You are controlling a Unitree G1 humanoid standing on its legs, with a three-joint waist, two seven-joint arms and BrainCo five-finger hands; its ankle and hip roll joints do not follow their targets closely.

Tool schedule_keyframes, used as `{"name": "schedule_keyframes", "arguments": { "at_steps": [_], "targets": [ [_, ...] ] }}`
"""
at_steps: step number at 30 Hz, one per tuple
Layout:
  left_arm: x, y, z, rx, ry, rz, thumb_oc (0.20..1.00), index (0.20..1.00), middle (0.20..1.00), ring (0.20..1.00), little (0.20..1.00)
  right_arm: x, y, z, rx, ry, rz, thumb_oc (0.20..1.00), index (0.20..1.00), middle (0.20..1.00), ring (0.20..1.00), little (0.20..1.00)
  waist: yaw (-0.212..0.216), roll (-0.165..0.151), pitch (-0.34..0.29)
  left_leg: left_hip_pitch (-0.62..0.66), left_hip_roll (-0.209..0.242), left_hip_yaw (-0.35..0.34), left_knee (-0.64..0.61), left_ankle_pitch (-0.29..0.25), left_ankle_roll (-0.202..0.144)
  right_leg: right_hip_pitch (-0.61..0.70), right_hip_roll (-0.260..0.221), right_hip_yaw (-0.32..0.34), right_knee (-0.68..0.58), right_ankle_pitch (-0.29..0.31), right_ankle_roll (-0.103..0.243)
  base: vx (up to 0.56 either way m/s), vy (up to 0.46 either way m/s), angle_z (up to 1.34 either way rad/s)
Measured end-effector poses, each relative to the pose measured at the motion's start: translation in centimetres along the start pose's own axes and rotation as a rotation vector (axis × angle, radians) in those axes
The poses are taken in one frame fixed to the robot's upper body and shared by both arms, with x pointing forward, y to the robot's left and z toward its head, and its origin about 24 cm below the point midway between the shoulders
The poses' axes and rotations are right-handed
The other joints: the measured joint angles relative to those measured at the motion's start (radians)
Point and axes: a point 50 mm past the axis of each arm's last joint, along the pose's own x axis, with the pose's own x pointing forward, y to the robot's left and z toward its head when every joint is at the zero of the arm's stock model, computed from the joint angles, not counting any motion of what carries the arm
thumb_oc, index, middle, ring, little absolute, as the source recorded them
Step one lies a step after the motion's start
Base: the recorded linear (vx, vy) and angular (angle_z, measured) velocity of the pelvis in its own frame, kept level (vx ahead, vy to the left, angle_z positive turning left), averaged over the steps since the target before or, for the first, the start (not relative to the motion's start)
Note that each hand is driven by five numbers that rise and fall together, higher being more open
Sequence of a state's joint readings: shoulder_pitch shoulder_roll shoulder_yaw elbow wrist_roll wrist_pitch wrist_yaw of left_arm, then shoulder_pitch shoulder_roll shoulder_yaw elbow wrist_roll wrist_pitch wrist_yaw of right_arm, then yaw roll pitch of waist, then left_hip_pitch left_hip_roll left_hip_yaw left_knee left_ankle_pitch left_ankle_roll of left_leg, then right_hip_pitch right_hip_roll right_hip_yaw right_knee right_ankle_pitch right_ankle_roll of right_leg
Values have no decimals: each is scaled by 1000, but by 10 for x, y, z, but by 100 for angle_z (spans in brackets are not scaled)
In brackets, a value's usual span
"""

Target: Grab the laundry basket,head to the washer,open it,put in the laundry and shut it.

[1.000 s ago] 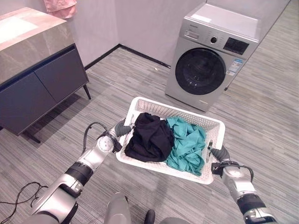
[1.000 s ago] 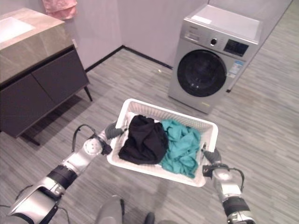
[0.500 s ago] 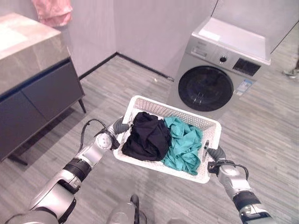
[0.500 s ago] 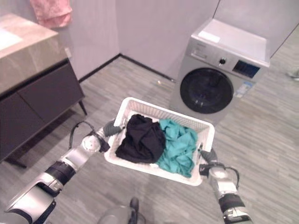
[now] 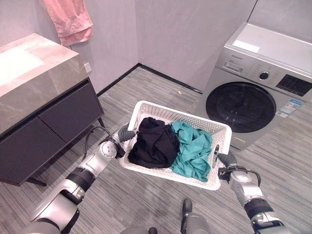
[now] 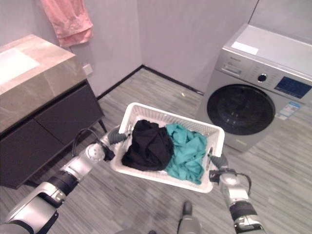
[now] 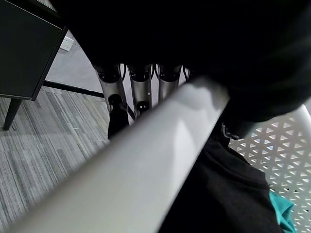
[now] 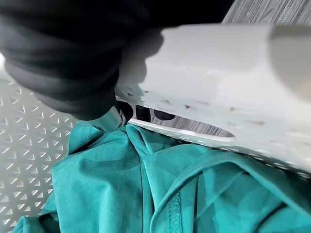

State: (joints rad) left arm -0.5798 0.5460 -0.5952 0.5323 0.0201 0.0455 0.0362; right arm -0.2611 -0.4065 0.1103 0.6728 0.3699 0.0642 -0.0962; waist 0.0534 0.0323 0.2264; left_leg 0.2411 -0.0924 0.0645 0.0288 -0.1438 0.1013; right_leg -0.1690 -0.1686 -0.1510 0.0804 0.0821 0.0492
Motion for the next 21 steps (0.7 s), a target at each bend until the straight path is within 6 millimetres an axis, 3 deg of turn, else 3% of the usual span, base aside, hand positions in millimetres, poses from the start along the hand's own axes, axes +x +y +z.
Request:
{"name": "schedule_keyframes", "arguments": {
  "at_steps": [2,4,5,7,8,9,10,11,12,13,14,15,16,17,18,19,20,21],
  "targets": [
    [0,-1,-1,1,4,-2,200,200,200,200,200,0,0,-1,-1,4,7,200,200,200,200,200,-5,0,-4,18,10,-4,0,-16,-28,19,9,-45,-53,40,-5,267,-313,6],
    [-2,-4,-5,3,14,-9,200,200,200,200,200,-2,1,-8,-5,24,15,200,200,200,200,200,-2,-26,-19,69,18,-9,5,-51,-85,92,37,-48,-105,104,-82,218,-254,1],
    [-6,-11,-11,-24,26,-12,200,200,200,200,200,-2,1,-7,-6,24,14,200,200,200,200,200,16,-27,-32,55,26,1,79,-75,-118,127,49,-25,-139,147,-50,250,-340,-21],
    [-8,-11,-13,-29,20,-8,200,200,200,200,200,-2,1,-6,-6,16,13,200,200,200,200,200,22,-72,-26,-19,44,-14,159,-99,-107,156,32,-17,-168,142,-56,260,-405,7],
    [-9,-13,-12,-27,13,-12,200,200,200,200,200,-2,-3,-5,-13,15,10,200,200,200,200,200,14,-72,-26,-32,144,-1,63,-65,-145,183,74,-47,-167,133,-68,172,-382,36],
    [-9,-13,-11,-27,11,-11,200,200,200,200,200,-1,-3,-3,-12,9,12,200,200,200,200,200,11,-64,-28,-52,205,-10,42,-19,-156,203,106,-53,-167,104,-60,105,-282,10],
    [-9,-13,-13,-30,18,-8,200,200,200,200,200,-1,-2,-4,-6,9,14,200,200,200,200,200,25,-65,-28,-46,223,-31,62,-36,-193,217,124,-49,-167,86,-44,76,-256,-5],
    [-9,-14,-14,-30,27,-7,200,200,200,200,200,-3,-1,-6,0,8,16,200,200,200,200,200,24,-73,-32,-60,235,-33,115,-46,-201,229,138,-52,-168,76,-46,5,-343,7],
    [-9,-15,-13,-32,23,-9,200,200,200,200,200,-6,-1,-12,1,17,17,200,200,200,200,200,19,-104,-49,-118,241,-39,218,-47,-199,235,141,-62,-167,50,-41,-9,-413,29],
    [-8,-16,-13,-34,23,-11,200,200,200,200,200,-7,-2,-13,3,20,16,200,200,200,200,200,19,-108,-50,-142,243,-56,268,-46,-200,240,151,-70,-164,35,-45,-48,-303,46],
    [-6,-17,-8,-44,10,-8,200,200,200,200,200,-9,-3,-17,31,28,7,200,200,200,200,200,19,-119,-41,-269,253,-99,514,-37,-192,245,159,-81,-142,6,-85,-41,-148,22],
    [-7,-18,-10,-44,19,-12,200,200,200,200,200,-9,-3,-18,41,32,7,200,200,200,200,200,26,-121,-40,-304,259,-121,601,-24,-168,263,164,-82,-147,8,-82,-28,-68,10],
    [-8,-19,-14,-42,33,-17,200,200,200,200,200,-9,-2,-19,42,35,9,200,200,200,200,200,29,-121,-40,-313,263,-141,637,-31,-159,282,169,-78,-153,5,-87,5,-118,-4],
    [-8,-20,-12,-45,21,-19,200,200,200,200,200,-10,-3,-20,42,36,5,200,200,200,200,200,22,-119,-37,-325,265,-135,654,12,-138,289,175,-83,-141,-24,-106,21,-39,5],
    [-8,-19,-9,-48,9,-14,200,200,200,200,200,-10,-4,-20,44,33,2,200,200,200,200,200,17,-119,-32,-357,269,-122,683,40,-147,287,173,-81,-134,-41,-112,57,24,14],
    [-7,-18,-5,-49,-5,-10,200,200,200,200,200,-10,-4,-19,63,31,-5,200,200,200,200,200,15,-137,-16,-384,272,-70,707,25,-140,296,156,-80,-145,-40,-114,24,97,6],
    [-7,-18,-5,-48,-6,-11,200,200,200,200,200,-10,-5,-20,72,31,-8,200,200,200,200,200,13,-145,-8,-387,250,-55,656,8,-134,303,143,-78,-153,-36,-109,71,142,11],
    [-7,-20,-4,-45,-9,-18,200,200,200,200,200,-11,-7,-21,79,32,-17,200,200,200,200,200,6,-152,-2,-383,214,-50,487,-9,-144,308,121,-83,-166,-32,-103,75,112,6]
  ]
}}
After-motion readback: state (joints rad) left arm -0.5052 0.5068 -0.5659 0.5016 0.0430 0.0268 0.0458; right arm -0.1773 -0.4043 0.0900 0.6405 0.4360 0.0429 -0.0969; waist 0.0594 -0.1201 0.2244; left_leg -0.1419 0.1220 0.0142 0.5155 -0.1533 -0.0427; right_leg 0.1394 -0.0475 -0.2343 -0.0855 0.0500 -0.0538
